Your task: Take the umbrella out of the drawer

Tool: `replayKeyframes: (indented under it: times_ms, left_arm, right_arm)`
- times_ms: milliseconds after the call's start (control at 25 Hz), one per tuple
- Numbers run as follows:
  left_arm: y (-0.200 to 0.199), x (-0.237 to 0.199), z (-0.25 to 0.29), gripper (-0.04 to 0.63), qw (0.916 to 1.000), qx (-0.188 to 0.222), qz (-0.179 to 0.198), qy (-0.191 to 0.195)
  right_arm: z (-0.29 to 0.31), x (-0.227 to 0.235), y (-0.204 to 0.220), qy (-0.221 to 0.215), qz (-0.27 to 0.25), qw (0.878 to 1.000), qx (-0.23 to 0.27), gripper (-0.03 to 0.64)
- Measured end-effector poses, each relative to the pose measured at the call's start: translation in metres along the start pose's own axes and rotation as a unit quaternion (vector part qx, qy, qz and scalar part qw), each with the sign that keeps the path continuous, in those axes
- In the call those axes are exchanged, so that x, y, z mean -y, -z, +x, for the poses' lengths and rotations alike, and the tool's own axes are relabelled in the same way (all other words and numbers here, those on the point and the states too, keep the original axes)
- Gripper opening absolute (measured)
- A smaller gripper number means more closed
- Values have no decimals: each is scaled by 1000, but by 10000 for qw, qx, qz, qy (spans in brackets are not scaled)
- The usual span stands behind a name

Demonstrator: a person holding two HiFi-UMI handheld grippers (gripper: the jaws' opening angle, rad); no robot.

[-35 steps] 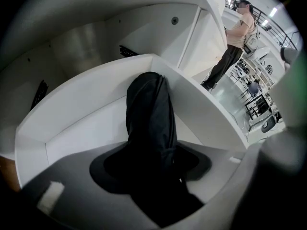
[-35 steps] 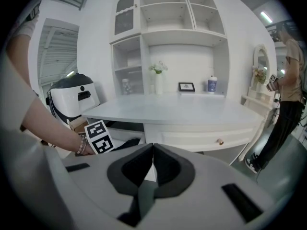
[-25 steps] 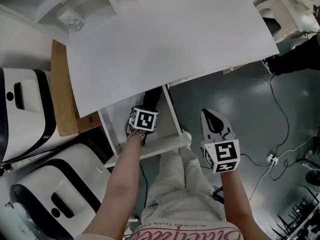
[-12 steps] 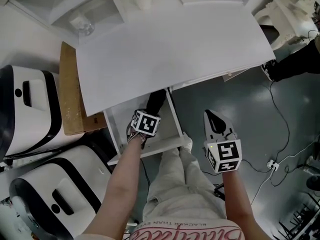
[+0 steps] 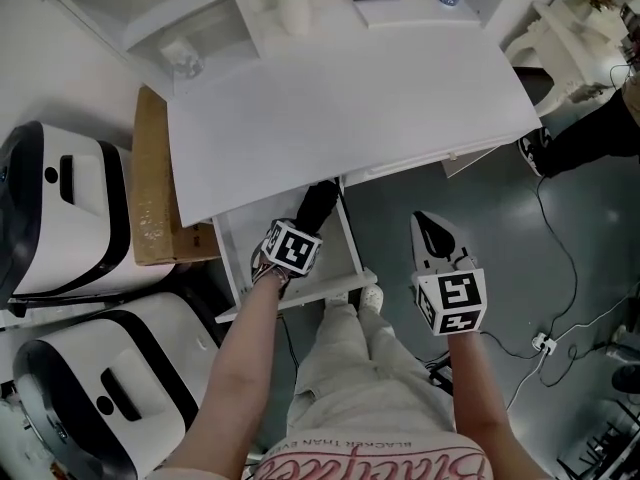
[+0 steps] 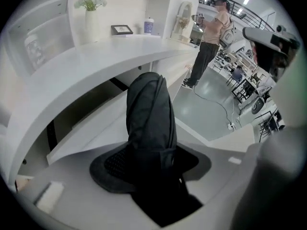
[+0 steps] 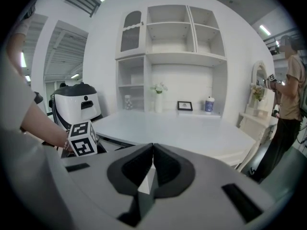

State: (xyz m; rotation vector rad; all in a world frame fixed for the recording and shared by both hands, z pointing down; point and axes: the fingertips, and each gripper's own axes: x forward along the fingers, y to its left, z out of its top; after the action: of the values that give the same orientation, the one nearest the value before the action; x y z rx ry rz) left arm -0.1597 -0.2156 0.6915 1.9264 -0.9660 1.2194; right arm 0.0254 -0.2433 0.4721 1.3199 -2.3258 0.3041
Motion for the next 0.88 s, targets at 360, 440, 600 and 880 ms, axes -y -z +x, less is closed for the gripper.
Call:
replayKeyframes:
  times_ms: [360, 440, 600, 880]
  left_arm:
    - [-9, 14, -31, 250, 9990, 173, 387, -103]
    - [-13, 18, -39, 250, 9987, 258, 434, -112]
    - [-23, 23, -58, 250, 9976, 478, 476, -154]
    - [-55, 22, -102, 250, 9924, 1212, 159, -141]
  right_arm:
    - [-14, 12, -31, 82, -98, 9992, 383, 9]
    - [-18, 15, -38, 93, -95, 9989, 451, 9]
    - [-24, 15, -53, 14, -160, 9984, 546, 9]
    - [-27, 12, -83, -297, 76, 9963, 799, 9]
